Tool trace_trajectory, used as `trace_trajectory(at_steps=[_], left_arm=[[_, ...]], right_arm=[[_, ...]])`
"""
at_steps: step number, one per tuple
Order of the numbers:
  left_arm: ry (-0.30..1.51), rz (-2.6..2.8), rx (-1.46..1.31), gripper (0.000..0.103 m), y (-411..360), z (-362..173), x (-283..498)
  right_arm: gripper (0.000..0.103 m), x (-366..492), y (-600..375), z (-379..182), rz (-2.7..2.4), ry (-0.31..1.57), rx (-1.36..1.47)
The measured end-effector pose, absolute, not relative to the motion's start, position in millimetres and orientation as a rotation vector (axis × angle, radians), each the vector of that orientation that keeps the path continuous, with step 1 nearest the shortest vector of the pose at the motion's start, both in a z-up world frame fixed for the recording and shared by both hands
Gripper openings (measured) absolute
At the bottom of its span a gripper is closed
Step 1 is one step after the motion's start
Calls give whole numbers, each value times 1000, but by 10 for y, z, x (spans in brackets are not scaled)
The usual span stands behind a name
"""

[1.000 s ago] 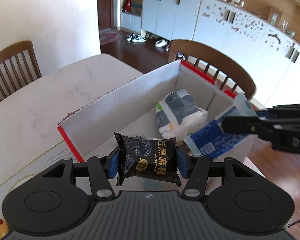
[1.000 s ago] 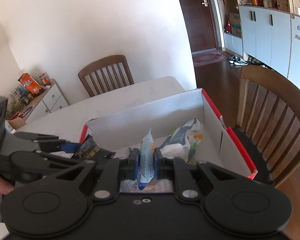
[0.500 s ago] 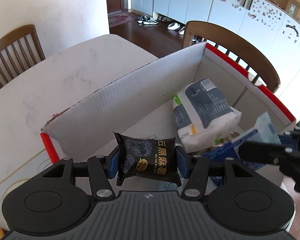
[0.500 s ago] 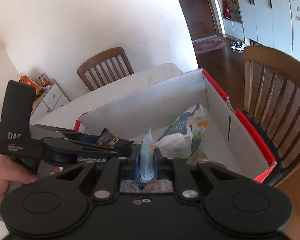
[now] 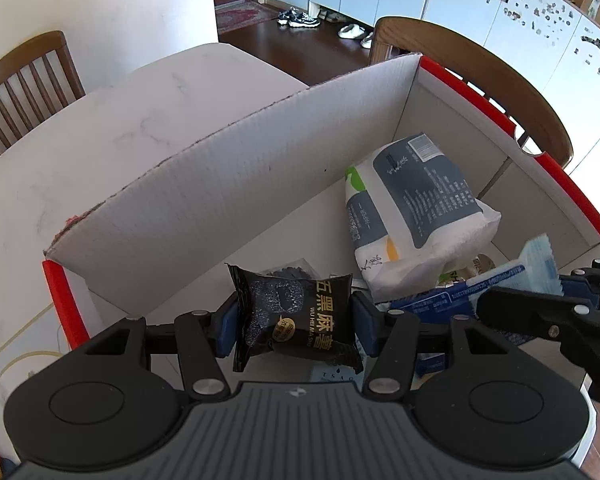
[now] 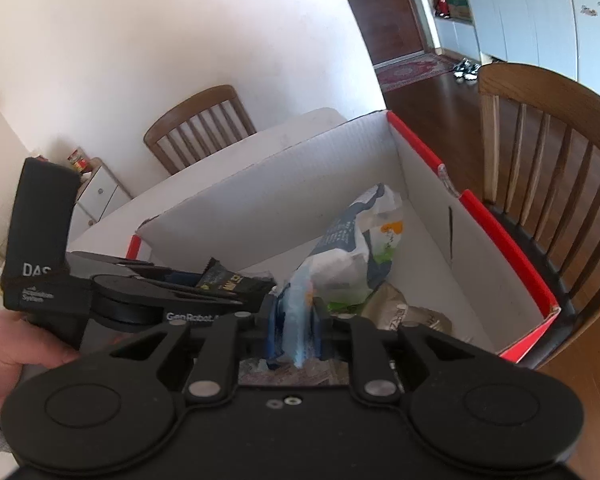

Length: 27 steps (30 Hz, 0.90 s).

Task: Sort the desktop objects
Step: 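Lower the wet-wipe pack into the box and open right tool while left tool lowers the black bag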

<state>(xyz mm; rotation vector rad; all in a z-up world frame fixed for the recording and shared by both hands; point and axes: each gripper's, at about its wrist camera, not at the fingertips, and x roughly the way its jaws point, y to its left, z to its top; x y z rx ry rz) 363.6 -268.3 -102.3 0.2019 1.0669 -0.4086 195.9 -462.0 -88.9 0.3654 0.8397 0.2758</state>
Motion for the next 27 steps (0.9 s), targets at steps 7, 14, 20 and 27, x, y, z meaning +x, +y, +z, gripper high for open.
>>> trace_trajectory(at_steps=[7,14,20,27], left_arm=[[1045,-411,174,70,-2638,-958,3596],[1015,-427,139,73,-2611,-845,3472],[989,-446,95,73,-2537,-728,3378],[954,-470,53,73,-2416,-584,3212]], right_arm=[[36,1956,-4638,-890,258,848,317],[49,1909,-4641,-836,246,836,277],[51,1816,-4613,-731,258,823,246],[53,1681,-4568,-595,260,802,230]])
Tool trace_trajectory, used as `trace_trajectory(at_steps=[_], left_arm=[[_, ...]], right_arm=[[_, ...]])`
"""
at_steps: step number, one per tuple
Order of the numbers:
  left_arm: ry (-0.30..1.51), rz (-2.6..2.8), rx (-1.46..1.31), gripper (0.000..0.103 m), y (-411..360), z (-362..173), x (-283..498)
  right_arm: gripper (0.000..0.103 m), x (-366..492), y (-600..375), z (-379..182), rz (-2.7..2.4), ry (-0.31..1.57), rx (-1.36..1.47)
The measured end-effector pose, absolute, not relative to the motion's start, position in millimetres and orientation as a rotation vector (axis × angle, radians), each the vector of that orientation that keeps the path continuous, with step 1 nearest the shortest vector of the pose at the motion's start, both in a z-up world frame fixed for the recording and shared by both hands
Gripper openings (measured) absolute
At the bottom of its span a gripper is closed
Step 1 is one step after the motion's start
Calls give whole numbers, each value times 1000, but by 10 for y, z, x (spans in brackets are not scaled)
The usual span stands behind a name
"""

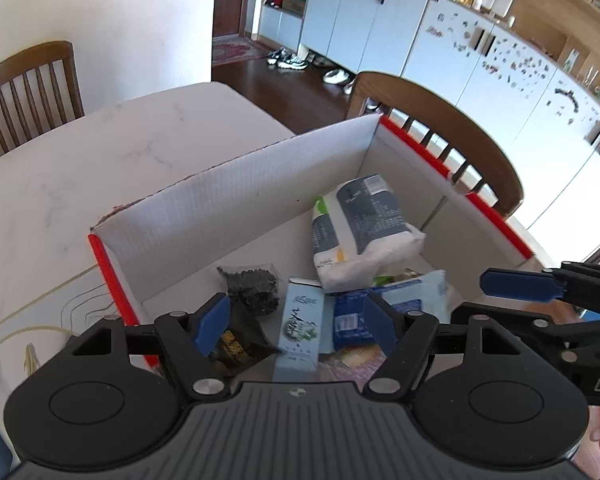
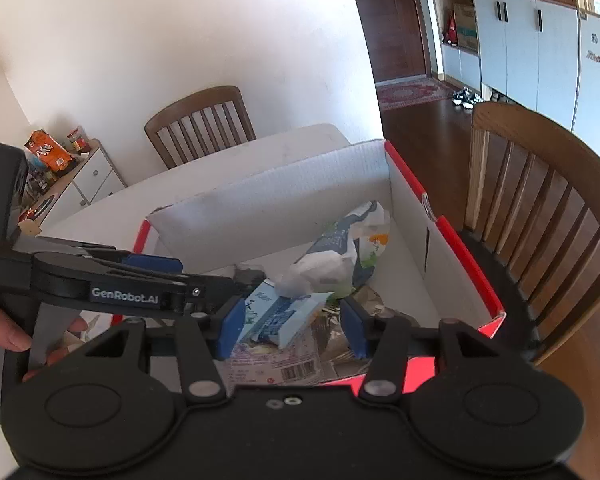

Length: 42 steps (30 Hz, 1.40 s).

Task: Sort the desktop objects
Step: 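Lower the wet-wipe pack into the box and open right tool while left tool lowers the black bag, then withdraw both open tools from the box back over the placemat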

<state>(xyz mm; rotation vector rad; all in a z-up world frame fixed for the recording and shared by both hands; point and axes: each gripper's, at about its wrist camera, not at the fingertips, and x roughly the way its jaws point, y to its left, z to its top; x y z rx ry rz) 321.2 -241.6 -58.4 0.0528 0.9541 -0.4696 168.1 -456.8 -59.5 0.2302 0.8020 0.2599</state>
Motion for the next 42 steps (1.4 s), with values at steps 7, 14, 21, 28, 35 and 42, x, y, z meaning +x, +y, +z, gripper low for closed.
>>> trace_trajectory(at_steps=[7,14,21,28,35,42], left_arm=[[883,-510,41,73,-2287,-357,2898],[830,-505,5,75,-1977,-233,2590],[797,-459,-8,80,-1565,-210,2377],[790,-420,-24,83,-1129,-259,2229],[786,-404,-21,85,-677,-314,2086],[773,-385,-25,97,-219,-375,1929]], right_arm=[[55,1569,-4444,-480,273,786,226],[61,1480,-4252,-395,300,768,197],[64,1382,-4038,-300,317,745,197],[69,1332,-3655,-254,319,733,172],[74,1313,-3213,-234,331,731,161],[76,1333,-2686,-240,373,734,128]])
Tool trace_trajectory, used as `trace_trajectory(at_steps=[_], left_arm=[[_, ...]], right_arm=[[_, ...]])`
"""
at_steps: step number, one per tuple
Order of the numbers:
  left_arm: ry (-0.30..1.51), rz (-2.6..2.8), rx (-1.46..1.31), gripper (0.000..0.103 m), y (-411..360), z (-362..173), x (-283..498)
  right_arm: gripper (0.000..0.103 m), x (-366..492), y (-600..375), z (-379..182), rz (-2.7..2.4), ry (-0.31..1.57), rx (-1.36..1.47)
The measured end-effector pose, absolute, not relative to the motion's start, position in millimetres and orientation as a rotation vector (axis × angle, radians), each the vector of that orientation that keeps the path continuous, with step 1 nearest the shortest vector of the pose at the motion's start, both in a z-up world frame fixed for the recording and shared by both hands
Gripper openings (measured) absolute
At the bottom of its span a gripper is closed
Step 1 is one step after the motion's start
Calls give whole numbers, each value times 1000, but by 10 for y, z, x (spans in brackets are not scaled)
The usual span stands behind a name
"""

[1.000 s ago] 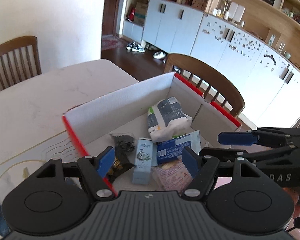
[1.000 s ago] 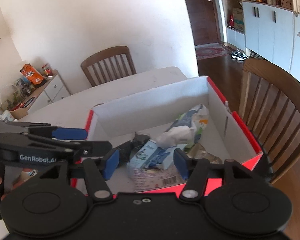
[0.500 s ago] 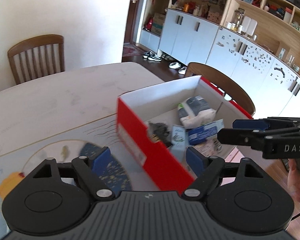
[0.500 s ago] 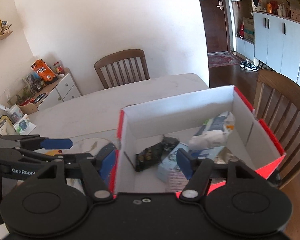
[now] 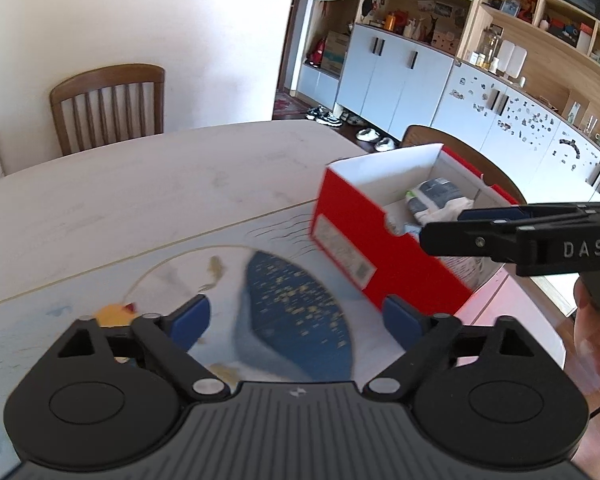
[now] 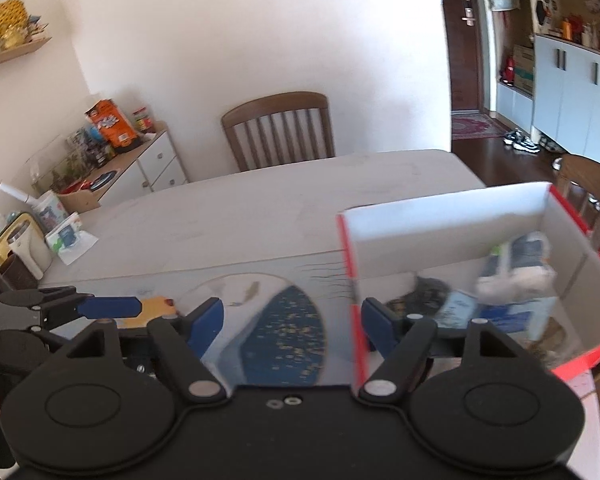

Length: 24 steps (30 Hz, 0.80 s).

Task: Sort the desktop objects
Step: 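Withdraw both open tools from the box back over the placemat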

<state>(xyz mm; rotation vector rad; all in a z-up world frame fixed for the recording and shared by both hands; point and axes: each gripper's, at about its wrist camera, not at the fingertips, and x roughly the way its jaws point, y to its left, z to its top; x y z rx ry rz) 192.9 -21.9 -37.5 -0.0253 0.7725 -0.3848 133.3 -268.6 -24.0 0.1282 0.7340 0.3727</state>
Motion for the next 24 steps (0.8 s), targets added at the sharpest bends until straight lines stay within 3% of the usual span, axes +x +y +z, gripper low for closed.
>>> trace_trajectory(at_steps=[24], left_arm=[[797,-313,-32,100,912,-928,1574]], right_arm=[[78,1536,-1288,-560,466,839,58]])
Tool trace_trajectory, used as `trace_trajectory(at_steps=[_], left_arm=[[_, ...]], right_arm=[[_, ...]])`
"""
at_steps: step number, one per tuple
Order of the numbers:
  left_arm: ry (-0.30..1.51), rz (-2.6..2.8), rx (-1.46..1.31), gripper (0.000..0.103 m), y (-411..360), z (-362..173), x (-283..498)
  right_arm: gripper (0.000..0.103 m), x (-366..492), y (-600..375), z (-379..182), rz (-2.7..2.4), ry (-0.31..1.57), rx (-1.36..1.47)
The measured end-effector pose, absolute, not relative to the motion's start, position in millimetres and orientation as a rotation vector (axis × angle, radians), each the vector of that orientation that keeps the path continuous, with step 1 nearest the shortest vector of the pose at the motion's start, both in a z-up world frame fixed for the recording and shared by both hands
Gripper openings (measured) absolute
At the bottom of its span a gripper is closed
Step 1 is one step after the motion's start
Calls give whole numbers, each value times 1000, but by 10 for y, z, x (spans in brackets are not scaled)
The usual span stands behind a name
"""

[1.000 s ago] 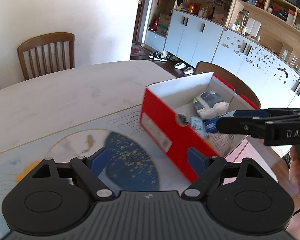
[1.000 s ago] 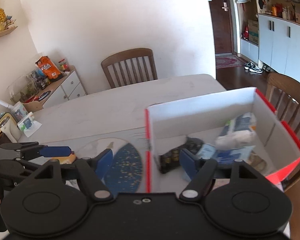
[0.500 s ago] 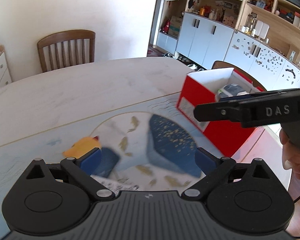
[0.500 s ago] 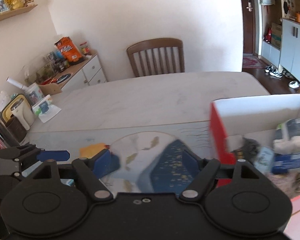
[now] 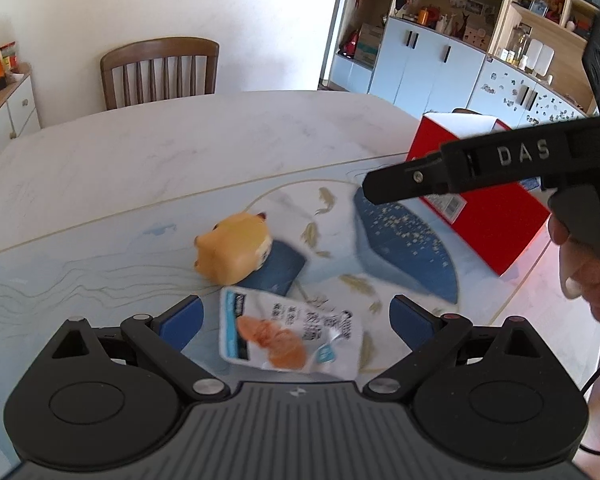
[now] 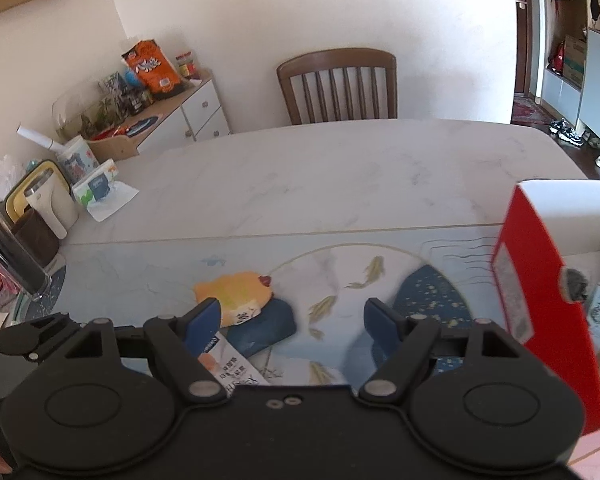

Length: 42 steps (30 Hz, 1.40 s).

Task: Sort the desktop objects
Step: 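Withdraw both open tools from the box back over the placemat, then close left tool on the white sausage snack pack while right tool grasps the yellow squishy toy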

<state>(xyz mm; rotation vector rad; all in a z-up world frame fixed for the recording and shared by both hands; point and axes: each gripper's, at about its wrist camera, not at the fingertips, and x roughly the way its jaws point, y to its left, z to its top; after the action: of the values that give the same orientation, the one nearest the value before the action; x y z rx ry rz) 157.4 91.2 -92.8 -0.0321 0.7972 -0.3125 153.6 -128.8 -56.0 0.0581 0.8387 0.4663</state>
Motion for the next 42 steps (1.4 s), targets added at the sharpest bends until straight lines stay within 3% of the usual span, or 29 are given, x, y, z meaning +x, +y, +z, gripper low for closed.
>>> trace_trajectory(at_steps=[14,18,33,38,42], left_arm=[[832,-331,-48,100,1013,-1263,1684],[852,-343,-67,100,1016,-1338,1759],[855,-399,-51,100,925,-1520,1871],[843,-413,27,99,789,-1551,1853],[831,-419,59,99,742,-1567,1819]], right_arm=[[78,1762,-737,-772,489,892,-12],[86,1825,-574,-871,547,904,-37],[92,2035,-112,-1258,619,939,-259],[90,2117,-88,-1350,614,962,-259],[80,2185,-112,-1374,624,985,-215]])
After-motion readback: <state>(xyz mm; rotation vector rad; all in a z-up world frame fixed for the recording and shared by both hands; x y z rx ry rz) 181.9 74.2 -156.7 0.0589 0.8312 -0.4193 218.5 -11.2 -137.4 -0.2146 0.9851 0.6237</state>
